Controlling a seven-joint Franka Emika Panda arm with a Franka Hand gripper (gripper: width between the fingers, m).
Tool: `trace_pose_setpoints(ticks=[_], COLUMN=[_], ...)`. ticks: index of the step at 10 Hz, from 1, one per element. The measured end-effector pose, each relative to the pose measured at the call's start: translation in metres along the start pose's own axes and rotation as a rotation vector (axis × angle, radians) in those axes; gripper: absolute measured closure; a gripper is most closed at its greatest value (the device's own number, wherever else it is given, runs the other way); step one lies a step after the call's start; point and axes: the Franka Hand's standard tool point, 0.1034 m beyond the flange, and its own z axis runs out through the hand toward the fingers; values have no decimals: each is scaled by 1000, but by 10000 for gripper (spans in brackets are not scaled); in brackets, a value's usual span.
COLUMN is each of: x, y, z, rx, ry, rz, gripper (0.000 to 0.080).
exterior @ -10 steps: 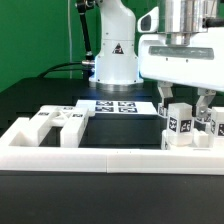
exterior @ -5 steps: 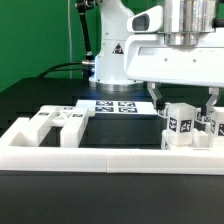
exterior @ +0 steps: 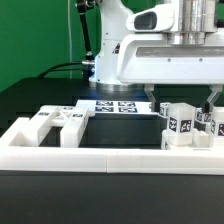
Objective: Assemble chair
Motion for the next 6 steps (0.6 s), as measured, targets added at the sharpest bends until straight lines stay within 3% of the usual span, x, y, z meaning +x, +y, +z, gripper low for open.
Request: trace_pose_setpoints(ticks=[3, 5, 6], x=[0, 0, 0], y=[4, 5, 5], z=[0, 1, 1], rx=[-13, -19, -19], ry=[-2, -2, -2], rz=[-307, -363, -361], gripper=[150, 165, 337])
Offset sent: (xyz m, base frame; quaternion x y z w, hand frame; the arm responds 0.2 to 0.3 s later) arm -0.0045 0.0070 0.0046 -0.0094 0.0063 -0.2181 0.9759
